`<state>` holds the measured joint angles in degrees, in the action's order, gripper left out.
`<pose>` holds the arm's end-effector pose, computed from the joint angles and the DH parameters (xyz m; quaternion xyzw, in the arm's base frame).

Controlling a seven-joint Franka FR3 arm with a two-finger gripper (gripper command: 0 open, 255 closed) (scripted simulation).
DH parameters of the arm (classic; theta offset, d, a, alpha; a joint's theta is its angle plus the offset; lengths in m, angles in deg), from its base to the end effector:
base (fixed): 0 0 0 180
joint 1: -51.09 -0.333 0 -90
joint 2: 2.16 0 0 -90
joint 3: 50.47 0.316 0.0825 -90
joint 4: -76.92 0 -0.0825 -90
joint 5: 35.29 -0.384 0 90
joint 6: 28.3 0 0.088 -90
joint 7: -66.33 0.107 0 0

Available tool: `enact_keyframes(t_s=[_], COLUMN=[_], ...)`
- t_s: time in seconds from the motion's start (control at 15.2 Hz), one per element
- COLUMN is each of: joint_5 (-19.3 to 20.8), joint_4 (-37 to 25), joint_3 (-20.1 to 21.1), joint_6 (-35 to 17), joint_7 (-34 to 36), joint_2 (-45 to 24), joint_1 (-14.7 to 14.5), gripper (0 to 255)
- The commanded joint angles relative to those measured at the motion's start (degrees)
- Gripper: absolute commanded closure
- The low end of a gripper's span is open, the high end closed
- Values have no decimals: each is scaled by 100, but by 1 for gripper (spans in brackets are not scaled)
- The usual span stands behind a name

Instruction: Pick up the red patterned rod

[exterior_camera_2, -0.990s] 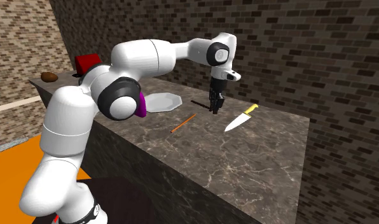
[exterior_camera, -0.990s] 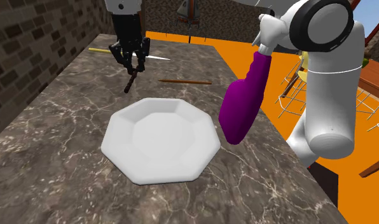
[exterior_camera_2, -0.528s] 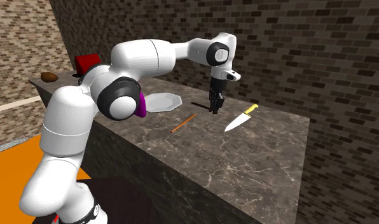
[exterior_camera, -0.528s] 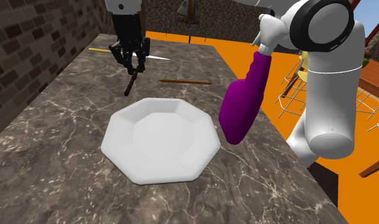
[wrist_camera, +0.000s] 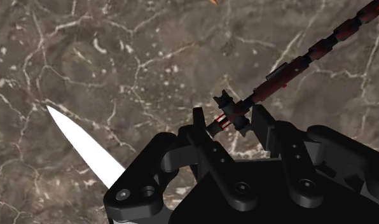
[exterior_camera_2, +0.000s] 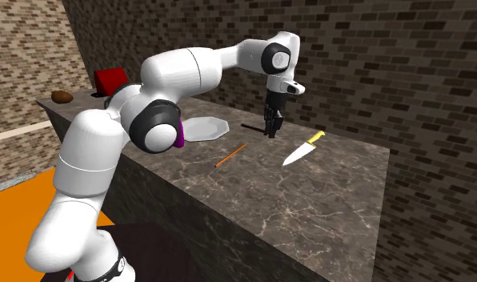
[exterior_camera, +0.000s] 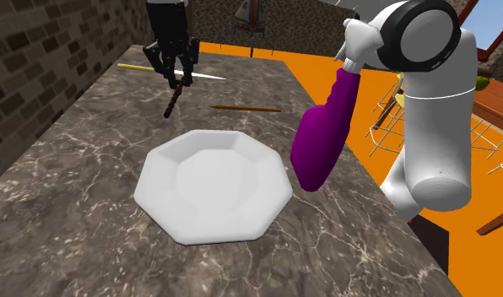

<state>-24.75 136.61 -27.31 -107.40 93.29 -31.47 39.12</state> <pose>0.6007 0.3034 0.5539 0.9967 0.0431 -0.0628 0.0297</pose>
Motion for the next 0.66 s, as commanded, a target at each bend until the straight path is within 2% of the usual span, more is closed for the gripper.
enact_keyframes(t_s=[0.0,0.26,0.46,0.59], joint_5=[34,129,252,260], joint_4=[-323,-1102,-1989,-2054], joint_3=[-7,-34,-85,-93], joint_6=[226,728,1237,1271], joint_7=[-6,-25,-63,-68], joint_2=[-98,-369,-730,-759], joint_1=[-63,-235,-454,-473], gripper=[255,255,255,255])
